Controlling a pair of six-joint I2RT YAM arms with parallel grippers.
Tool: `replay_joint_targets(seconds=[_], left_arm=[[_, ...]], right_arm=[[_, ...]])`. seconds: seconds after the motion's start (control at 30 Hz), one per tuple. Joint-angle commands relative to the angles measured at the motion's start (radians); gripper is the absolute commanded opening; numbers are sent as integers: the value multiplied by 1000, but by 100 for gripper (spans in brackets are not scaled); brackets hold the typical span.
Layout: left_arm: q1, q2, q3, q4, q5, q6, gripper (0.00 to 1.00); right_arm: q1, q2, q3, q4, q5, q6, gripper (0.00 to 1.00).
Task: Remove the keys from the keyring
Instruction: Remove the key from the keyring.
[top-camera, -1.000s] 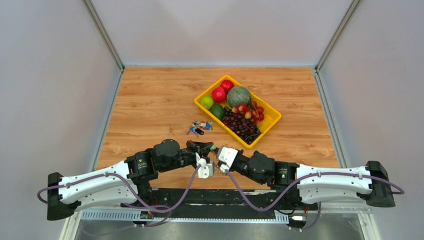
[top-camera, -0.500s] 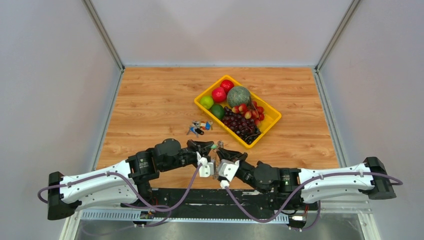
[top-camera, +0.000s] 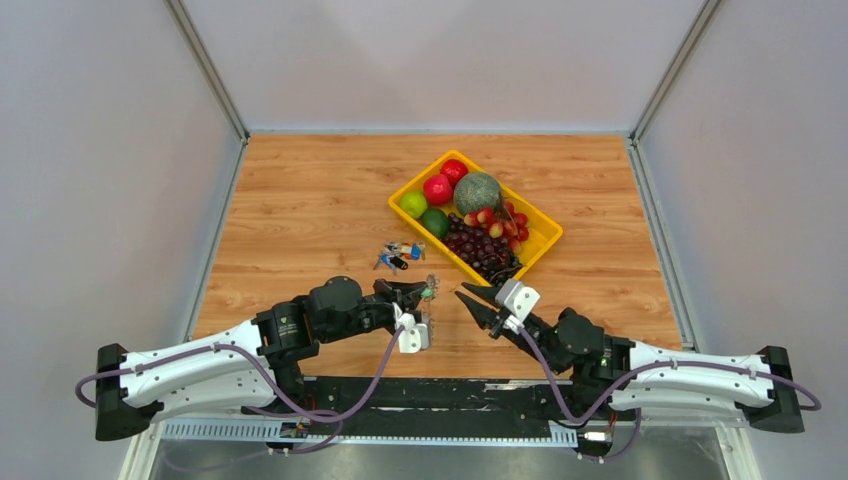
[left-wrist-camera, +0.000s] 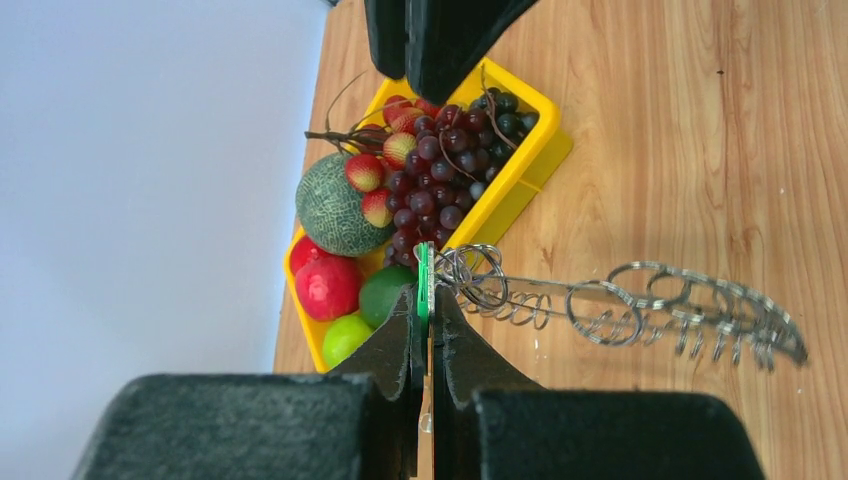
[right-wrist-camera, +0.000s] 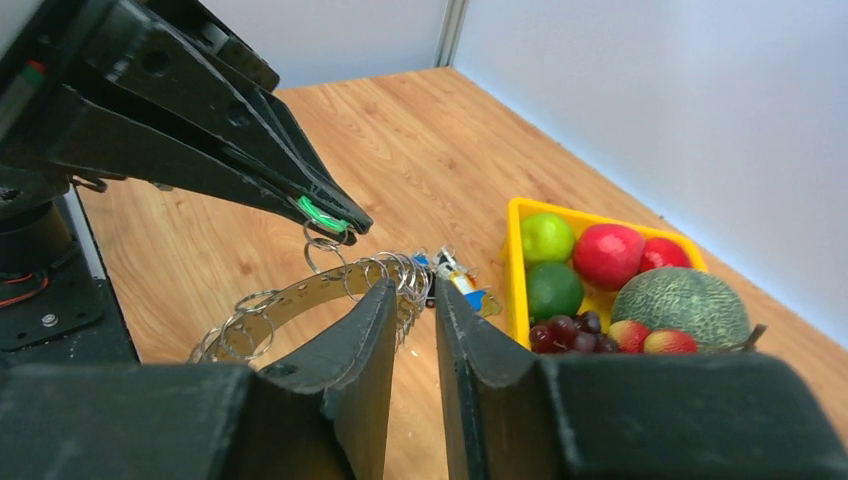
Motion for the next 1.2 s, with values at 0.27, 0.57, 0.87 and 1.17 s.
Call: replay_joint_targets(seconds=[0.27, 0.57, 0.87, 1.17], left_arm=[[5, -36, -9, 67, 23, 10, 0], [5, -43, -8, 69, 23, 11, 0], [5, -43, -11, 69, 23, 12, 0], [5, -44, -11, 70, 23, 13, 0]], right_arm=[[-261, 91, -17, 124, -513, 317, 28], [-287, 164, -29, 181, -590, 363, 28], [-300, 146, -44, 184, -575, 377, 29], [-306, 166, -39, 127, -605, 403, 30]])
